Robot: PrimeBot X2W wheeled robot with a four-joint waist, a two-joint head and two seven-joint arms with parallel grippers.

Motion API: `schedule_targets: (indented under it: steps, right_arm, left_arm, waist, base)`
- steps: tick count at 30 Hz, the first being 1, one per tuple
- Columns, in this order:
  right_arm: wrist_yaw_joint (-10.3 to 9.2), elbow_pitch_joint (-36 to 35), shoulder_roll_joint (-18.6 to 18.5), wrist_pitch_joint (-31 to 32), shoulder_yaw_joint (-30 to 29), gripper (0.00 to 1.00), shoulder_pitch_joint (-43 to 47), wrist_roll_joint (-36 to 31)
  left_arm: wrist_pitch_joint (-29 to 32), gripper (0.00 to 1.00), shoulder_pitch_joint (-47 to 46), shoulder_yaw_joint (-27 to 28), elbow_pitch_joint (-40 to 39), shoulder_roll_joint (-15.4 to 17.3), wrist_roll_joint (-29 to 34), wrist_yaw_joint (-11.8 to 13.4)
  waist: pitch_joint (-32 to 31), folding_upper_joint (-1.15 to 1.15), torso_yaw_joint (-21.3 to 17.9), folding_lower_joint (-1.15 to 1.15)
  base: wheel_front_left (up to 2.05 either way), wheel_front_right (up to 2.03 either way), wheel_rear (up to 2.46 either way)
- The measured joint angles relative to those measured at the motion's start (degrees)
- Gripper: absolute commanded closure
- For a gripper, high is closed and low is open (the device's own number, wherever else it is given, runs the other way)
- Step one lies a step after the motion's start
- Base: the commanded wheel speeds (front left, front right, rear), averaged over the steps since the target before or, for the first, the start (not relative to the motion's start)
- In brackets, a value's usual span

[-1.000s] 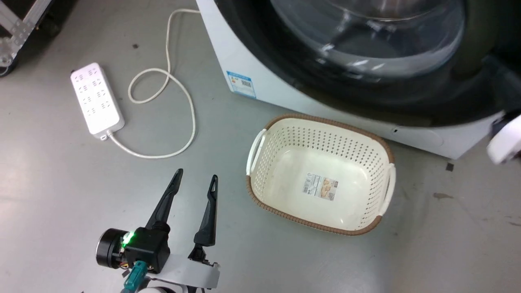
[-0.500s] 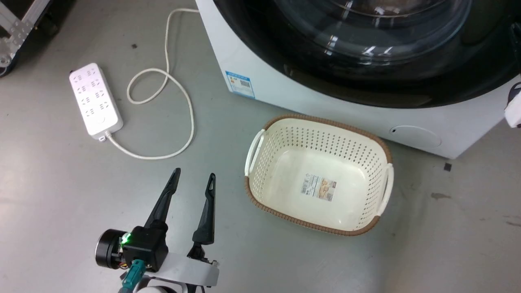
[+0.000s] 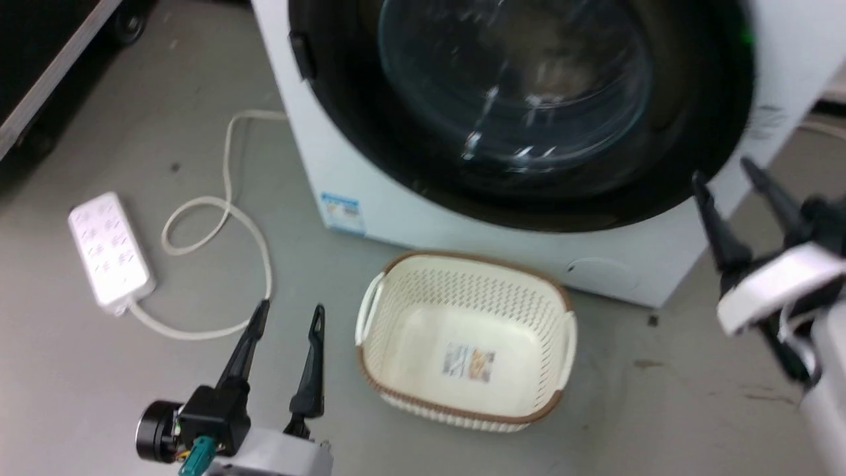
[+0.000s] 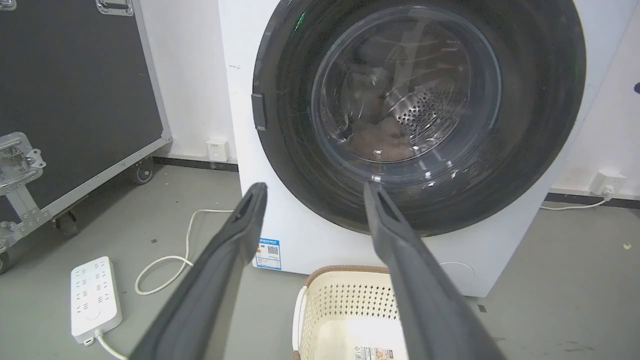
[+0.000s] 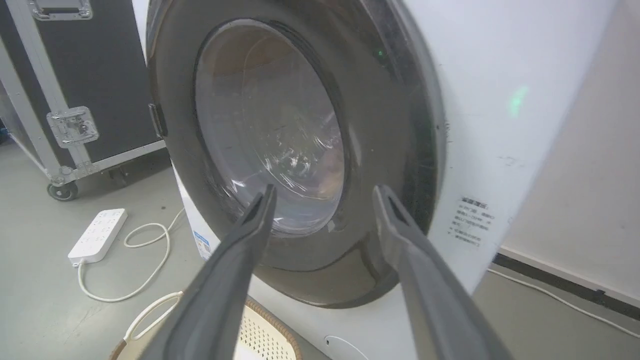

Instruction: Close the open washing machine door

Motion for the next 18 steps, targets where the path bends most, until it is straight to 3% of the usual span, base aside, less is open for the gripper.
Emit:
schedule_targets:
  steps: [11, 18]
  right_arm:
    - [-0.01, -19.7, 13.66, -0.56, -11.41, 0.0, 24.46, -14.41]
    - [-0.01, -23.87, 18.7, -0.79, -15.72, 0.0, 33.27, -19.93]
  left_arm:
    - [0.0, 0.0, 4.38, 2.89, 3.2, -0.01, -1.52, -1.58]
    - [0.0, 0.0, 4.71, 2.86, 5.04, 0.01, -1.13, -2.47]
  waist:
    - [-7.15, 0.0, -7.77, 0.0]
    - [-8.58, 0.0, -10.13, 0.0]
  base:
    - [0.0, 0.0, 0.0]
    - [0.0, 0.0, 0.0]
